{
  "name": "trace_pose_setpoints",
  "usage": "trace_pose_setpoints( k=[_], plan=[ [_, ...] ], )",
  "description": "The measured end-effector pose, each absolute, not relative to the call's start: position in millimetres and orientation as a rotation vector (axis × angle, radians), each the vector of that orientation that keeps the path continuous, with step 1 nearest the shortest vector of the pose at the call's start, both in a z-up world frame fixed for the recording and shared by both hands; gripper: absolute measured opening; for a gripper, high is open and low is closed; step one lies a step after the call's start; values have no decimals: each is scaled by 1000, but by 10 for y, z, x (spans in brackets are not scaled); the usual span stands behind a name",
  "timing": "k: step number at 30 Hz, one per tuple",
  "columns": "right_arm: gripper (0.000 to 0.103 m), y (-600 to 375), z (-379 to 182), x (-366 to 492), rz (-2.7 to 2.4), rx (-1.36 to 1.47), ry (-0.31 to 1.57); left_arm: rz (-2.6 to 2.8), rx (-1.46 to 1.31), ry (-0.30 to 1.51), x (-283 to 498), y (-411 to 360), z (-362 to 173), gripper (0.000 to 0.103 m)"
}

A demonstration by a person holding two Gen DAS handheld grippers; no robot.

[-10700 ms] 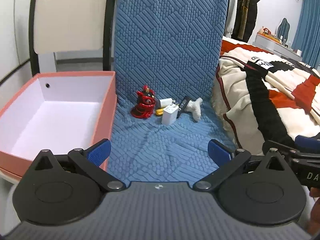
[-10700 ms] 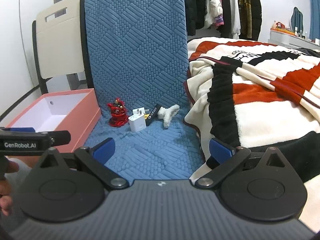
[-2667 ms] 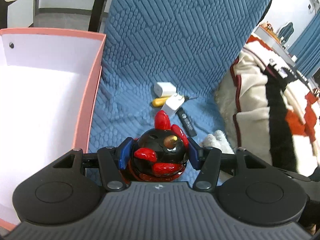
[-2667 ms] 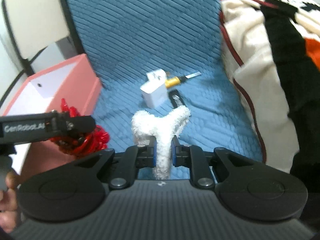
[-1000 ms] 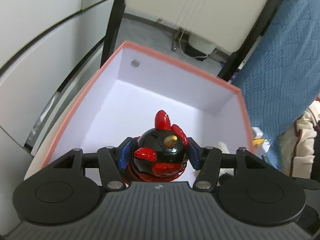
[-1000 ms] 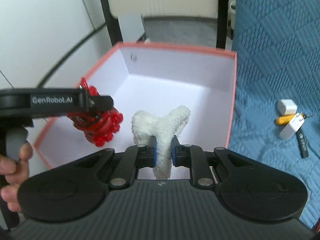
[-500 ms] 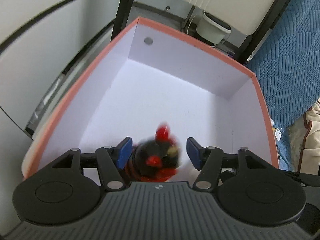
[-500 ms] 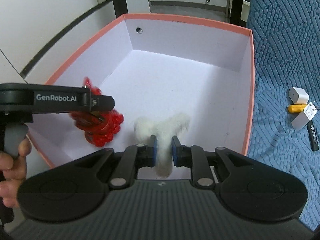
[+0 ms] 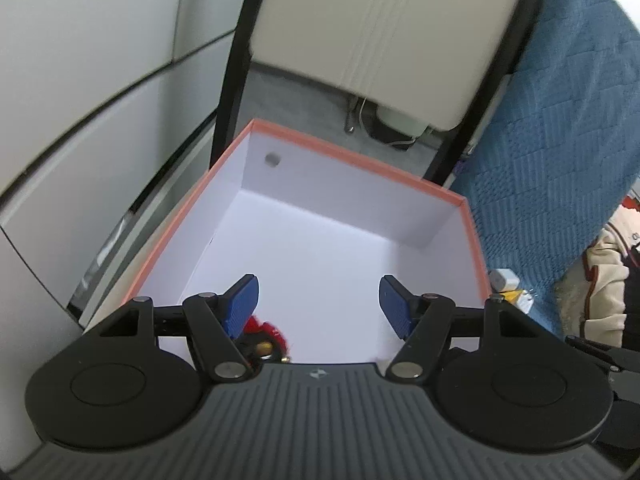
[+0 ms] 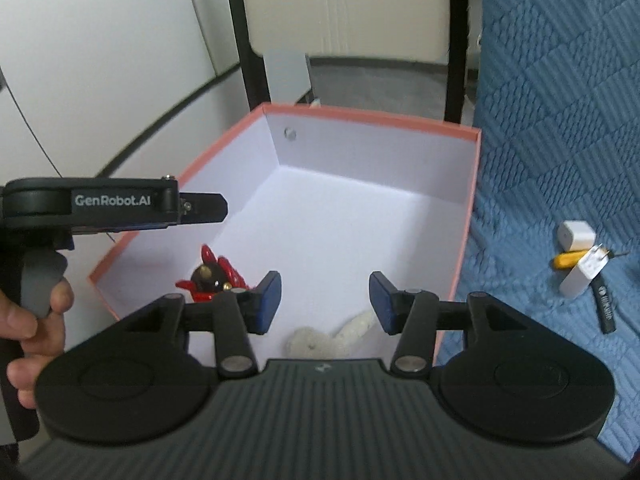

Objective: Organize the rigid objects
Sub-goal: 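Withdraw both open tools from the box back toward the seat cushion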

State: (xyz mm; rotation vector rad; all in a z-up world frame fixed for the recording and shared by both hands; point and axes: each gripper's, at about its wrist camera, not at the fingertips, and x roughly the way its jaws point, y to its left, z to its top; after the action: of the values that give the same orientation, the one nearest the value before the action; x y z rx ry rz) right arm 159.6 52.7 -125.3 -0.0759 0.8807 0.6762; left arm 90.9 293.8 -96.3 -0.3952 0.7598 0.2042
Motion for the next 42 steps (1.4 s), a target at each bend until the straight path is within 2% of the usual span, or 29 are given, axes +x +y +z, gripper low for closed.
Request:
trace_pose_setpoints(
  k=[19, 28, 42],
  plan=[
    [51, -351, -812, 1333, 598, -49, 681, 99, -342, 638, 609, 1996, -489, 72],
    [52, -897, -772, 1081, 560, -56, 627, 55, -319, 630, 499, 1466, -568, 72],
    [52, -1619, -1014, 890, 456, -53, 654, -48, -340, 683, 433, 853, -848, 72]
  ],
)
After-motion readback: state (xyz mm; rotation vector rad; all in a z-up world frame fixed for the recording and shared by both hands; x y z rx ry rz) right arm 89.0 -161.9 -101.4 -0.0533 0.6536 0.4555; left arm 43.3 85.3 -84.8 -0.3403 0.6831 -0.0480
